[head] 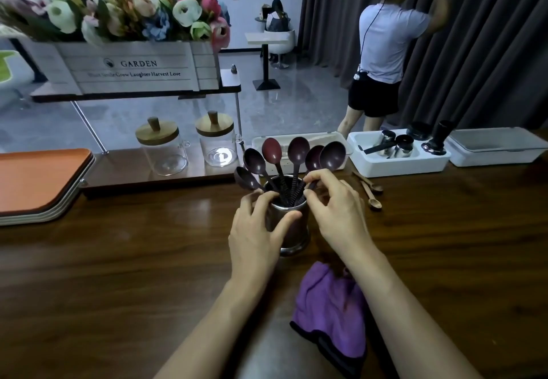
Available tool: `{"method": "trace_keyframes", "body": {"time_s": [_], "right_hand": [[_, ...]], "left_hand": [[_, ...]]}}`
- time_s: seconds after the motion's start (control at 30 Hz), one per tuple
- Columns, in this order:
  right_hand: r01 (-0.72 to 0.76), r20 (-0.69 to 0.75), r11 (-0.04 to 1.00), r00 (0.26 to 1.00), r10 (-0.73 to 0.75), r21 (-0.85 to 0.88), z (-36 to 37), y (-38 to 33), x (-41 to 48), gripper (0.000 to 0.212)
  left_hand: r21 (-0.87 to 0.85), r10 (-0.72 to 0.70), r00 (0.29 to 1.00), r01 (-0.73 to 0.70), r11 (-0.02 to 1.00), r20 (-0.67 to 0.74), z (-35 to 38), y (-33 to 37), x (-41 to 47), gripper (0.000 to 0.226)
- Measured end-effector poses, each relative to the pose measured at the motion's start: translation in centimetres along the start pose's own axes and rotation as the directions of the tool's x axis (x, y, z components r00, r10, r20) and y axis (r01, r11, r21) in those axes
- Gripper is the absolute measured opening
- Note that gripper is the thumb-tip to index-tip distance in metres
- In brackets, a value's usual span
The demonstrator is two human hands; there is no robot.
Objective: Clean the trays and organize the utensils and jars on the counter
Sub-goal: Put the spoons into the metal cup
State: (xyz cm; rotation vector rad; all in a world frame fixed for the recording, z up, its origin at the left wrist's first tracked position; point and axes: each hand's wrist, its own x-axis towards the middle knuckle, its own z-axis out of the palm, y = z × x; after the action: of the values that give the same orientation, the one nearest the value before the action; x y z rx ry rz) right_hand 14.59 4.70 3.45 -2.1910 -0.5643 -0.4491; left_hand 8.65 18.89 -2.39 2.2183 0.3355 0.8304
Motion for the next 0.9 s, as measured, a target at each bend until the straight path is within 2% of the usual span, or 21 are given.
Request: {"method": "trace_keyframes", "body": {"time_s": [0.17,0.3,0.53,0.73,0.9], "right_hand": [[0.025,0.076,0.999,0.997,-0.028,0.034,-0.1,1.1,0.2,0.009],[0.081,0.081,0.991,0.993,-0.090,0.106,0.5,2.3,0.0,0.007],[0.153,0.087,0.972,0.982,-0.170,0.176,1.4,3.9,-1.0,0.026],[0.150,0.046,0.957,0.985,-0.167,0.250,0.7,5.0,-1.8,0.036],[0.118,0.137,0.956,0.978,-0.159,0.267,0.0,4.7,-1.3,0.046]], "left_hand": [[-0.006,-0.012,1.000,0.012,1.000,-0.012,0.2,0.1,0.0,0.064],[-0.002,-0.026,1.000,0.026,1.000,-0.010,0.1,0.3,-0.2,0.060],[-0.021,-0.072,0.997,0.072,0.997,-0.021,0.3,0.9,-0.6,0.056],[-0.052,-0.114,0.993,0.113,0.992,-0.021,0.3,1.4,-0.9,0.055],[-0.032,-0.141,0.990,0.141,0.989,-0.011,0.1,1.8,-1.0,0.049]]}}
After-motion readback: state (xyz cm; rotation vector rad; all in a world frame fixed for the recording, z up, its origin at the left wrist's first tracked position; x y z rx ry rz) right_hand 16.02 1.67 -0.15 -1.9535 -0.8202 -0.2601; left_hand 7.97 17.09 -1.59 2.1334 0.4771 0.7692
